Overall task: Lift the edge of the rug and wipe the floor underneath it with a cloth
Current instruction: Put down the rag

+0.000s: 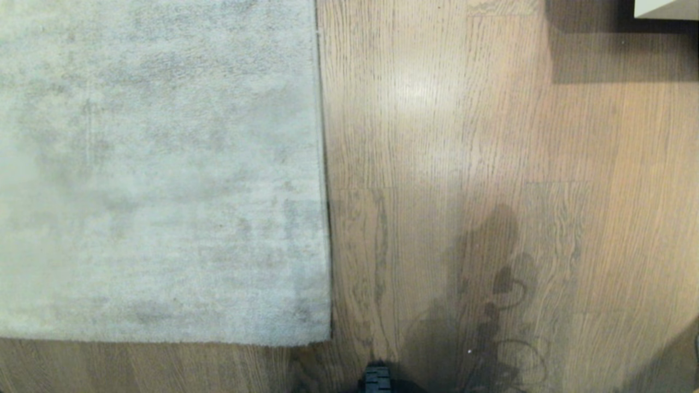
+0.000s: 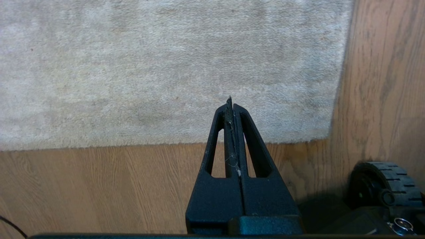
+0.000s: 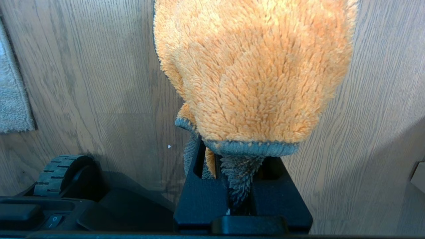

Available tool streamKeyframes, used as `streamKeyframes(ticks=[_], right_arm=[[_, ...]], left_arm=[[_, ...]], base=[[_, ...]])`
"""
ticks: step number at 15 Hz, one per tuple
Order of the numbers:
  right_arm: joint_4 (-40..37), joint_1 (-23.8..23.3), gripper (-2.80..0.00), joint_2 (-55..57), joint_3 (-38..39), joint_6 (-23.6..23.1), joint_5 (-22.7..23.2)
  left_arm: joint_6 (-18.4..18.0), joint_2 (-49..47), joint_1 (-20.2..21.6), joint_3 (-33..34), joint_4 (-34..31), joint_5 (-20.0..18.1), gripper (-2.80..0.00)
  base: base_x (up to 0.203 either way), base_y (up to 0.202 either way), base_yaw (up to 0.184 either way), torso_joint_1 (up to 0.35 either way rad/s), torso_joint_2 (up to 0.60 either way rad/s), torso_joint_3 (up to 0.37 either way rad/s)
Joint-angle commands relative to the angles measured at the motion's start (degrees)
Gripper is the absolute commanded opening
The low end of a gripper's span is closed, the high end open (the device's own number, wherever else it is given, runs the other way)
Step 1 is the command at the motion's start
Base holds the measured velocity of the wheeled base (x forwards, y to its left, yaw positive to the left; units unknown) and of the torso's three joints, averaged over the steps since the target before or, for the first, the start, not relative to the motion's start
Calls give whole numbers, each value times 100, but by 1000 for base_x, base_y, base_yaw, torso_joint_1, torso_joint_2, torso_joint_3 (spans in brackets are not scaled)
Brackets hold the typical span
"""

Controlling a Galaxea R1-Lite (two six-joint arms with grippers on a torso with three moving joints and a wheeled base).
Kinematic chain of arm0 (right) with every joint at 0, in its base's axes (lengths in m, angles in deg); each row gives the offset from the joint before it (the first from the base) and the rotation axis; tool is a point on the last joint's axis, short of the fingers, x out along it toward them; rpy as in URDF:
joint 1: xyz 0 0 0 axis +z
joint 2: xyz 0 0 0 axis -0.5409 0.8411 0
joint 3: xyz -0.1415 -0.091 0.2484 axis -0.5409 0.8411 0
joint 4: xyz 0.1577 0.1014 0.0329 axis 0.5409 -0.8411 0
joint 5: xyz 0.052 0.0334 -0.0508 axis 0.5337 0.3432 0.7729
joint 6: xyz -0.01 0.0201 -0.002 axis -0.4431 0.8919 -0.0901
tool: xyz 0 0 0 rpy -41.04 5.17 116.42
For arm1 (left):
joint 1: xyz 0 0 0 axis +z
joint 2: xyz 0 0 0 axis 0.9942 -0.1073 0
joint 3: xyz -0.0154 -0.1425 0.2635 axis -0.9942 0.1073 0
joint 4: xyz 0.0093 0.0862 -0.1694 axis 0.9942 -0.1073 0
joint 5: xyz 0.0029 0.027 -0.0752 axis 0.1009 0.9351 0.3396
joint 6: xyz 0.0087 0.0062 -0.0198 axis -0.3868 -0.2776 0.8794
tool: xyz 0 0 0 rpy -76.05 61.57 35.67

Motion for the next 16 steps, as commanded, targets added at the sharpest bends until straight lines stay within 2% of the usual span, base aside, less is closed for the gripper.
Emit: streamKeyframes(ticks=[1,16], right_arm=[[2,-2,-280,7,0,-5,2],[-8,6,-280,122,-4,-90,28]], left_arm=[[0,2,0,5,1,1,-280],[8,2,0,5,1,1,-280]], base=[[0,0,0,0,0,0],[0,0,0,0,0,0]])
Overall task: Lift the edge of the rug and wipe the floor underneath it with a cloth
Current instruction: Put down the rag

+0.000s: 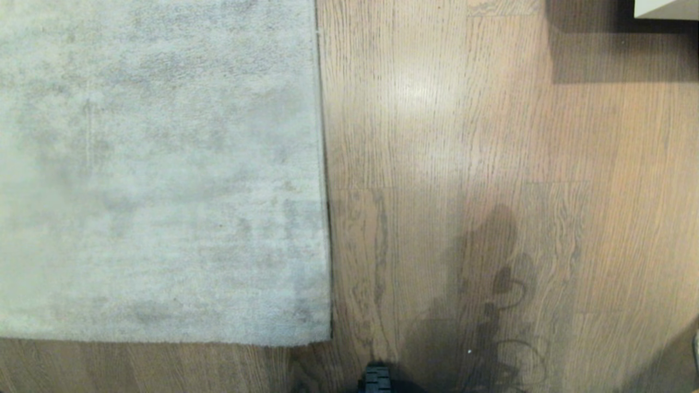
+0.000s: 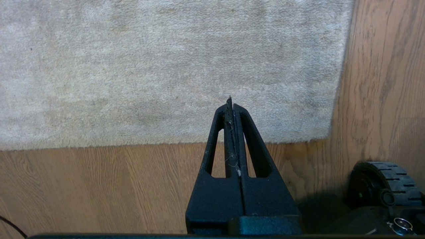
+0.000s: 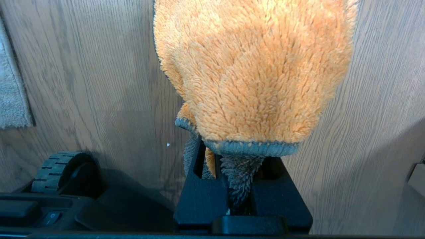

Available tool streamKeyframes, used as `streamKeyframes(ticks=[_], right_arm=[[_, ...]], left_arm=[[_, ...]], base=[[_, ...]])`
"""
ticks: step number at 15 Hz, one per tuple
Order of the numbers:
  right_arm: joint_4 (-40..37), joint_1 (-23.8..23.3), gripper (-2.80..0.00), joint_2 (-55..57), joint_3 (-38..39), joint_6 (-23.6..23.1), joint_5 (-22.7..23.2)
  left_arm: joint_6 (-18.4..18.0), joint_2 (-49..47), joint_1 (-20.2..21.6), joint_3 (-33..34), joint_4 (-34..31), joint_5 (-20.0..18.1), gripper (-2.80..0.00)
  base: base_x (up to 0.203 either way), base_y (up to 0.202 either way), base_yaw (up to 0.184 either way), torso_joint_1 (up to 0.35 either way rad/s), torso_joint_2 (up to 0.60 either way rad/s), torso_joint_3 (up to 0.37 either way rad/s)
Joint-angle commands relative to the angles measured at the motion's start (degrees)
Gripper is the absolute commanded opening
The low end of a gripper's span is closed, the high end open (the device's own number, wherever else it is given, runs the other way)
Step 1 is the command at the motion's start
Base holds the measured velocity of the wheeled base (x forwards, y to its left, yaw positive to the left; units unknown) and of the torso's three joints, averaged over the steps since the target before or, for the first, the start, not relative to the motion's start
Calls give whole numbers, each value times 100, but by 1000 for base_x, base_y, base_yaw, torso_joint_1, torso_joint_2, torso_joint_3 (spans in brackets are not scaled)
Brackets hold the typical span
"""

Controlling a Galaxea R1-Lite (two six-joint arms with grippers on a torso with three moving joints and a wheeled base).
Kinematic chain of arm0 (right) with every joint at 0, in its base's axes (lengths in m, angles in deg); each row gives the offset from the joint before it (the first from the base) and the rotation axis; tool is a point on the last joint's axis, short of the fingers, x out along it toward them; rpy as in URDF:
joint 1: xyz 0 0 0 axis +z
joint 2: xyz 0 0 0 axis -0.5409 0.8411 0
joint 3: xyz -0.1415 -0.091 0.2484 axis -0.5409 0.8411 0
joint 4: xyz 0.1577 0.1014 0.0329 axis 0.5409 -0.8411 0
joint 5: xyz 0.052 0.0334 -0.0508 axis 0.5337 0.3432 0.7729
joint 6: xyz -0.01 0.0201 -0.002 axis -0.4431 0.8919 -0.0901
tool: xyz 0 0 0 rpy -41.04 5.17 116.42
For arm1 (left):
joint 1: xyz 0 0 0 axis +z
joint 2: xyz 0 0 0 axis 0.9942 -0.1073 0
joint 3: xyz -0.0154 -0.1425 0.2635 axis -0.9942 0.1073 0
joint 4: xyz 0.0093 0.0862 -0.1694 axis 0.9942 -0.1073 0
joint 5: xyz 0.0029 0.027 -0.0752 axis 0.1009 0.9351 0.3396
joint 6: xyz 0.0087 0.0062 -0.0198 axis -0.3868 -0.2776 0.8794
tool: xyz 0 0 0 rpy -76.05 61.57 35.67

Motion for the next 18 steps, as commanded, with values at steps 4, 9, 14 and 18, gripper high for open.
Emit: streamKeyframes(ticks=[4,9,14,18], right_arm=[[347,-71,-280,1249,-4,48,-42],[1538,-742,-280,3551,-244,263,-62],[2077,-1273,-280,5775,-991,758,-149],[3037,-1360,-280,7458,-1557,997,-178]], left_arm=[[2,2,0,0,0,2,-280],[2,2,0,-3,0,2,-280],[2,2,0,0,0,3,-280],[2,2,0,0,0,3,-280]], base=[[0,0,0,0,0,0],[0,0,0,0,0,0],[0,0,0,0,0,0],[0,0,0,0,0,0]])
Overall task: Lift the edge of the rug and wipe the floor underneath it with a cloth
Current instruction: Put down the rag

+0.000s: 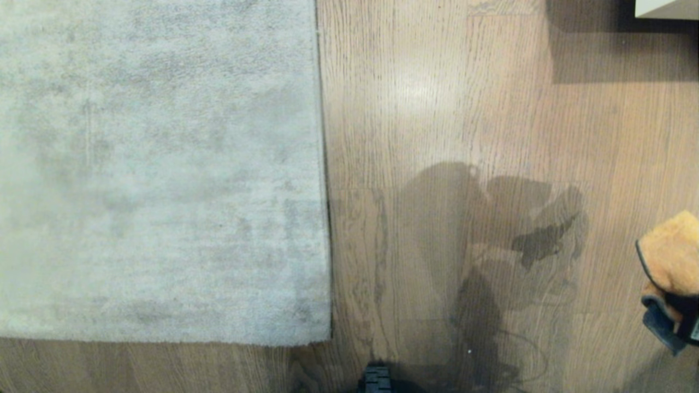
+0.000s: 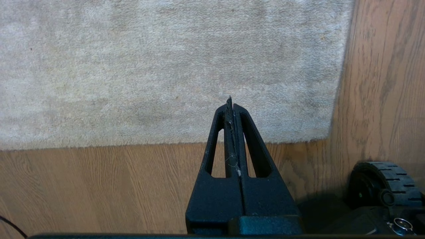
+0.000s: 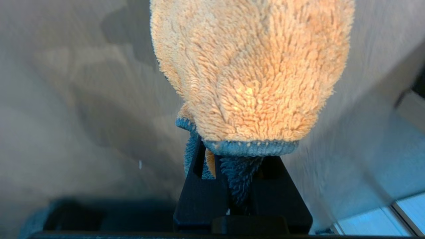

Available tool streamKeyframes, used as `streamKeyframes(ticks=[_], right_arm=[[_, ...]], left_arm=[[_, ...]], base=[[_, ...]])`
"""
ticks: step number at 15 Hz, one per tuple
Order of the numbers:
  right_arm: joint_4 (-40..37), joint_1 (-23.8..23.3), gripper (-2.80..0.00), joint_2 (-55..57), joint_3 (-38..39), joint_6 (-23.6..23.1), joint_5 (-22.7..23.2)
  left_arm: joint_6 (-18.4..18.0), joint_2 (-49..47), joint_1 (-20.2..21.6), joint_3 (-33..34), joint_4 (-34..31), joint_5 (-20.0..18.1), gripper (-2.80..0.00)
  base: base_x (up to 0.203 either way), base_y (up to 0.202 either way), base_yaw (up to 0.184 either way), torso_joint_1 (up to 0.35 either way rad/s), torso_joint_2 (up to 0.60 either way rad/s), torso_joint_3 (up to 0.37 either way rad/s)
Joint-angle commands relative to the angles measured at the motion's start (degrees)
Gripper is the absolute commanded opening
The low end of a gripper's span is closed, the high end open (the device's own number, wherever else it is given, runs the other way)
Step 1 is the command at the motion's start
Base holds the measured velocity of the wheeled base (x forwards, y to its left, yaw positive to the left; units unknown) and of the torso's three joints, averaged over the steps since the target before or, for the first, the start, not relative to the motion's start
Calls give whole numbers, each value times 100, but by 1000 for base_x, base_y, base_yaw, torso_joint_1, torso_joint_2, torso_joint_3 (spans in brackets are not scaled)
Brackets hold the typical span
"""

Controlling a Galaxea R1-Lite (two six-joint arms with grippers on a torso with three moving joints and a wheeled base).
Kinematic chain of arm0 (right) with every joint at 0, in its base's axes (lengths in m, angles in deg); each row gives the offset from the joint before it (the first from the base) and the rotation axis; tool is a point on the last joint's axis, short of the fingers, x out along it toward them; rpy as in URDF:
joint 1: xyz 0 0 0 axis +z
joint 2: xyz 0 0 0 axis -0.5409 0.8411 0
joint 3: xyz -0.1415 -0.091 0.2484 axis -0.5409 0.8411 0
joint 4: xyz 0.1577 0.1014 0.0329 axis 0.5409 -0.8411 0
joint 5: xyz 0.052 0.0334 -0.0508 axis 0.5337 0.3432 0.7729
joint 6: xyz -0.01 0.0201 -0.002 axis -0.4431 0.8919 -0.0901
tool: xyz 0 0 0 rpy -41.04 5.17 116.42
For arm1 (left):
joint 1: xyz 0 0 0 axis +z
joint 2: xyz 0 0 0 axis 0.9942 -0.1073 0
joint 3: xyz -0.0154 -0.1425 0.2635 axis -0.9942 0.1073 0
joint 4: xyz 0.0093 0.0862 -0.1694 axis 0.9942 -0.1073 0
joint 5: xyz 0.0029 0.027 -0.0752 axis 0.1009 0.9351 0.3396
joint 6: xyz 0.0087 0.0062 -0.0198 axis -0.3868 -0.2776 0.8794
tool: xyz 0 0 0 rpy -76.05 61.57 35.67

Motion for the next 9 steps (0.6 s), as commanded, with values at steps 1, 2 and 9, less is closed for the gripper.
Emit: streamKeyframes(ticks=[1,2,9], right_arm=[[593,-87,-280,1412,-310,47,-3],[875,-165,-280,1752,-422,61,-4],[1886,-1221,-280,3350,-1741,70,-1]], left_arm=[[-2,2,0,0,1,-2,-280],[-2,2,0,0,1,7,-280],[-2,2,0,0,1,5,-280]], base=[[0,0,0,0,0,0],[0,0,0,0,0,0],[0,0,0,0,0,0]])
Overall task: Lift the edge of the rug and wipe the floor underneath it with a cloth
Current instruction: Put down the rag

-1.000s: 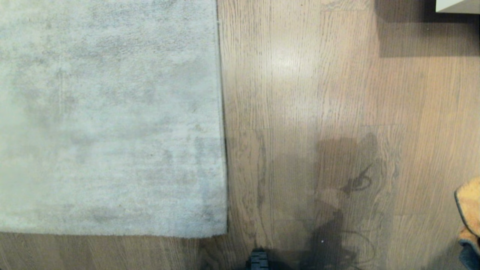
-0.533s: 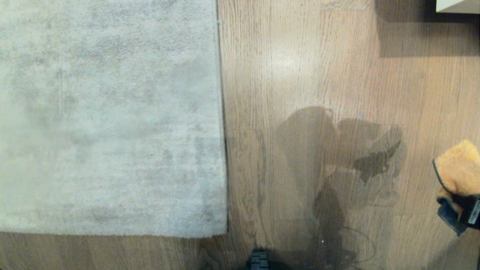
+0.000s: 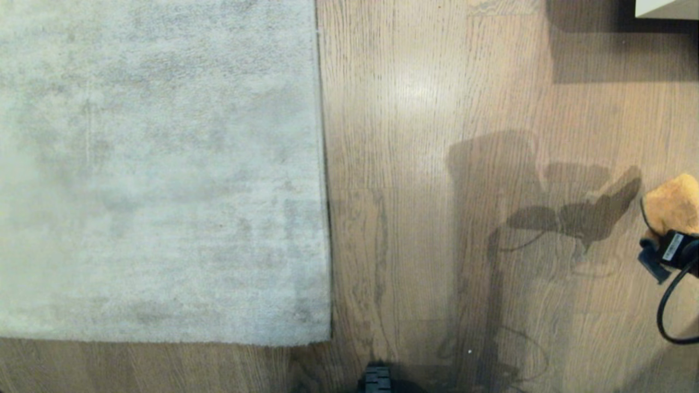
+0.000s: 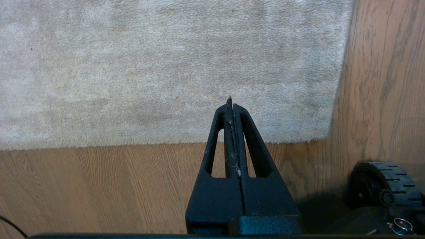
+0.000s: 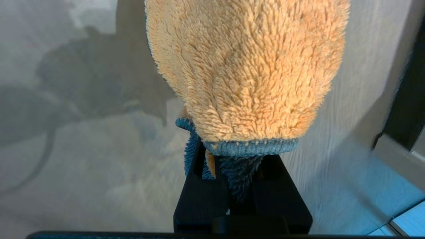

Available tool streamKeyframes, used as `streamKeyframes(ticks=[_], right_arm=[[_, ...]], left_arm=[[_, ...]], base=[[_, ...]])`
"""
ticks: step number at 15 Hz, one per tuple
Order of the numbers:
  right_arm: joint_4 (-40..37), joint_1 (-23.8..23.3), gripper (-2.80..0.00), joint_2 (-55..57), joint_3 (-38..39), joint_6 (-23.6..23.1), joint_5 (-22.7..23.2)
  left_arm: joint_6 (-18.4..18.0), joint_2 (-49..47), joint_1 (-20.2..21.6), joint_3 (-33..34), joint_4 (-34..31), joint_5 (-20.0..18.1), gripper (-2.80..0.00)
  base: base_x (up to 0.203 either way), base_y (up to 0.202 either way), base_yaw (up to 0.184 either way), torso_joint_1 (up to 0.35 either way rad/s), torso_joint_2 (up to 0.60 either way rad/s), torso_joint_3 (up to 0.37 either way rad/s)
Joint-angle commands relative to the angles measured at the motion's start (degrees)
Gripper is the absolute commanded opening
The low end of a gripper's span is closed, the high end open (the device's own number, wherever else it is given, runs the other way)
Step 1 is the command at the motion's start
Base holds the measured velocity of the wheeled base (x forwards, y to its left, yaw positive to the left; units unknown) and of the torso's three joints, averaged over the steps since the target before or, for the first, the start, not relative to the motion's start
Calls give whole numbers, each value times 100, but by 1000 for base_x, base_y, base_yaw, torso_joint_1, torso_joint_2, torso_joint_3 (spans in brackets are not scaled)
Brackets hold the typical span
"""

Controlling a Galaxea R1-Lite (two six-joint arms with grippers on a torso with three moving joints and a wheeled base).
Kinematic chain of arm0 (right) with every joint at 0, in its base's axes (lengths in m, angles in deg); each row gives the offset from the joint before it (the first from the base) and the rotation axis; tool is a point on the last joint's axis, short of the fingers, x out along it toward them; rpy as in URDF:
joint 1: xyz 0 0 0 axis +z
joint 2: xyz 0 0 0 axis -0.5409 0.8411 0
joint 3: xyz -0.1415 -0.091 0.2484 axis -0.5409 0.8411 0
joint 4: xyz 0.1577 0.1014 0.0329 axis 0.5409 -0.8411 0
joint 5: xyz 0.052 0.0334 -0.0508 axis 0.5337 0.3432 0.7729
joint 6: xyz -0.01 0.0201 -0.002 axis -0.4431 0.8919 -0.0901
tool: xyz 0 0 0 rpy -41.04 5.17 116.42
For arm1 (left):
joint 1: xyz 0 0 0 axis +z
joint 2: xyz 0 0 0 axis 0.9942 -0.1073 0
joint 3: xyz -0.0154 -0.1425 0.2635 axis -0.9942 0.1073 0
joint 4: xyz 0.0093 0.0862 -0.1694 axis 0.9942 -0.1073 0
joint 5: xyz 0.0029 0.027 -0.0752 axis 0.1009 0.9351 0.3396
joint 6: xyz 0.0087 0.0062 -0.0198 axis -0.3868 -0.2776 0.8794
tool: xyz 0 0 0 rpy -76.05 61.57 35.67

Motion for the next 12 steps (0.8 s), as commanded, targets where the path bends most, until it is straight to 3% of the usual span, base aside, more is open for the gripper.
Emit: streamKeyframes(ticks=[1,7,8,12], right_arm=[[39,-204,-280,508,-446,26,8],[40,-286,-280,791,-754,112,88],[40,-286,0,799,-763,173,88],[-35,-277,0,764,-714,187,88]], left_arm=[[0,2,0,-5,-2,-7,-280],[0,2,0,2,-2,1,-280],[0,2,0,2,-2,2,-280],[0,2,0,-6,-2,-1,-280]], base=[[0,0,0,0,0,0],[0,0,0,0,0,0],[0,0,0,0,0,0],[0,0,0,0,0,0]])
